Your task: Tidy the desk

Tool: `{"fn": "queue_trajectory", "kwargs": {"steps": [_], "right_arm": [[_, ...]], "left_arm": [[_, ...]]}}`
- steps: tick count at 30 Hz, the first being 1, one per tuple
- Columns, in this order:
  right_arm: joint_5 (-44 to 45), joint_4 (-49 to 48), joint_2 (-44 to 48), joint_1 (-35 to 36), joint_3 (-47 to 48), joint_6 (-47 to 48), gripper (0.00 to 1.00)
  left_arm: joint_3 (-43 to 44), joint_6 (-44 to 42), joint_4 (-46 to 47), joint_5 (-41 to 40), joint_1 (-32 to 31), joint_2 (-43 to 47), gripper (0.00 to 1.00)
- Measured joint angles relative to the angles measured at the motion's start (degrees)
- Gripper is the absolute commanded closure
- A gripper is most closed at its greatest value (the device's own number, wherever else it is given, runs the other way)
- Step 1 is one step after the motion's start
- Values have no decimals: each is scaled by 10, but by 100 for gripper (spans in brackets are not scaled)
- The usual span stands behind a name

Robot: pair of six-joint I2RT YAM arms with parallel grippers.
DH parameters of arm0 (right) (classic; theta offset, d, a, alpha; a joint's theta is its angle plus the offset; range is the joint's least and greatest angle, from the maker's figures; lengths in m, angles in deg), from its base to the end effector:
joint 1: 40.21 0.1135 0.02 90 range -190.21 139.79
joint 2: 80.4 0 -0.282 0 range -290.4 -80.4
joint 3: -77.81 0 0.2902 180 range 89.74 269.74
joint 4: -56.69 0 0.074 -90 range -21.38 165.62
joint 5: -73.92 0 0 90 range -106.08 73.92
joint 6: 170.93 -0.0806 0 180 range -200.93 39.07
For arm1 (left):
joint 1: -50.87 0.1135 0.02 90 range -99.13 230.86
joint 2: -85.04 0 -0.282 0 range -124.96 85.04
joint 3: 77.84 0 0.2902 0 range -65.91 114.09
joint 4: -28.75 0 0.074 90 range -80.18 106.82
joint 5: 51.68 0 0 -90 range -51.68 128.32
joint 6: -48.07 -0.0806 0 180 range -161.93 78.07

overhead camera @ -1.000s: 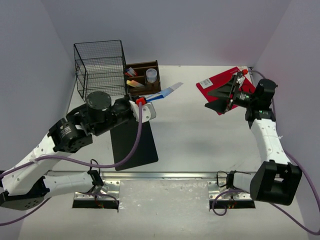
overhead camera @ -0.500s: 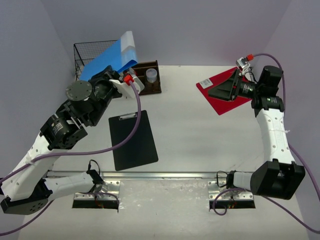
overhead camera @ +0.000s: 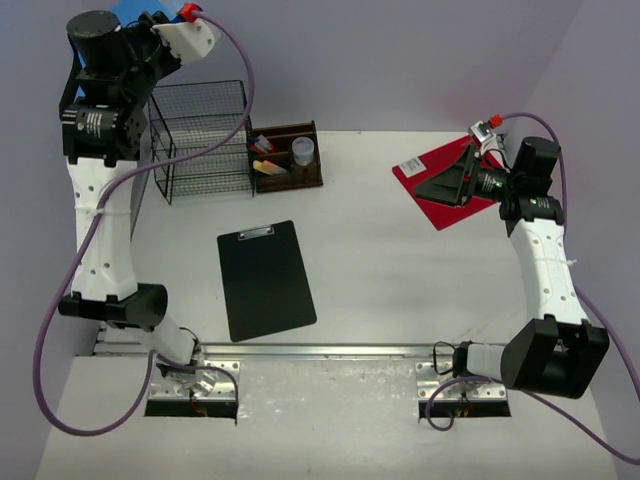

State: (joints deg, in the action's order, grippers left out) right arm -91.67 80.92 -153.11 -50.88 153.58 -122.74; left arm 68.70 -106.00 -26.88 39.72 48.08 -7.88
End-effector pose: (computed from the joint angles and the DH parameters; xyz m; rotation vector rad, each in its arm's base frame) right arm 0.3227 0.0186 0.3643 -0.0598 1.9640 1.6154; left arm 0.3605 -0.0195 0.6234 0.9343 1.3797 0.8024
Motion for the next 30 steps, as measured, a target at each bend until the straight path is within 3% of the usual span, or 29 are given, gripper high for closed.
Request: {"fn": "queue_trajectory", "kwargs": {"steps": [12,21,30], "right_arm": [[-2,-2,0,0,-21,13,1],[-8,-20,-4,0,-41,5,1],[-12,-38,-9,0,-55,-8,1]], "left_arm": [[-57,59,-35,369,170,-46,100],[-79,53,-7,475,207,-49,100],[-100,2,-4,500,212,-64,100]]}}
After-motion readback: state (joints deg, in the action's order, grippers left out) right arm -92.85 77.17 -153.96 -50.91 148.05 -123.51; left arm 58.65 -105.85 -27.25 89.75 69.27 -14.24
